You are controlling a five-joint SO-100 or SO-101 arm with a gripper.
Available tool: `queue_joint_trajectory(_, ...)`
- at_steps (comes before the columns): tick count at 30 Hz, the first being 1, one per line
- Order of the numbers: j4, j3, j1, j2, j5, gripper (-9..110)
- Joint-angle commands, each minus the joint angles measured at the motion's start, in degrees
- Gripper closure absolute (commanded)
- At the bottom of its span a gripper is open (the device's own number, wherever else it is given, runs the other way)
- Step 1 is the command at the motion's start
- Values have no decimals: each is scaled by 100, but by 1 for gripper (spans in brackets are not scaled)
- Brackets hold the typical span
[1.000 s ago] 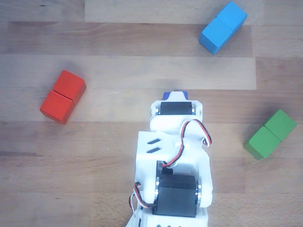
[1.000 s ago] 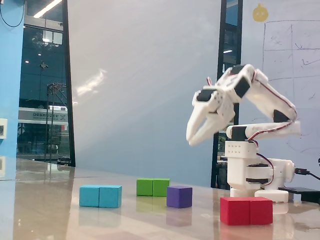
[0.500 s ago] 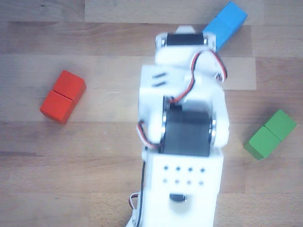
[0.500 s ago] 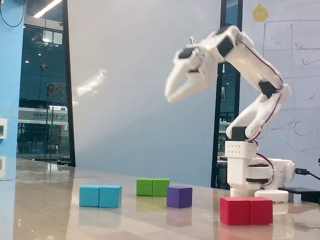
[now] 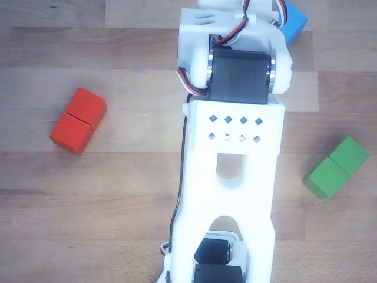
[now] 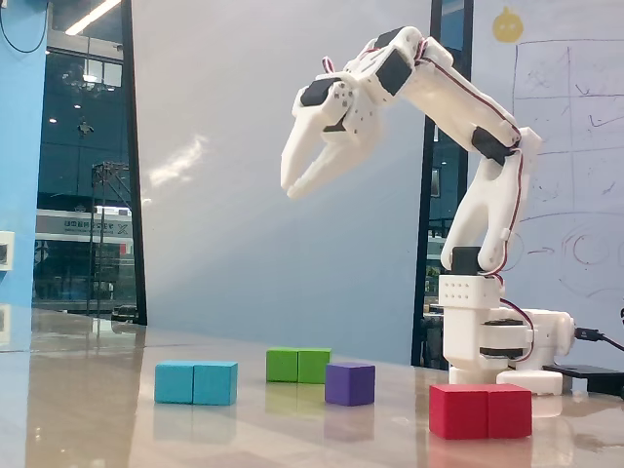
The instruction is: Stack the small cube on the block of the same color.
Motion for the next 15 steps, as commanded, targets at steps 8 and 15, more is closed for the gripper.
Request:
queue_joint_trajectory(8,914,-62,-35,-18,35,101)
queue_joint_trajectory(15,976,-62,-35,-18,35,101)
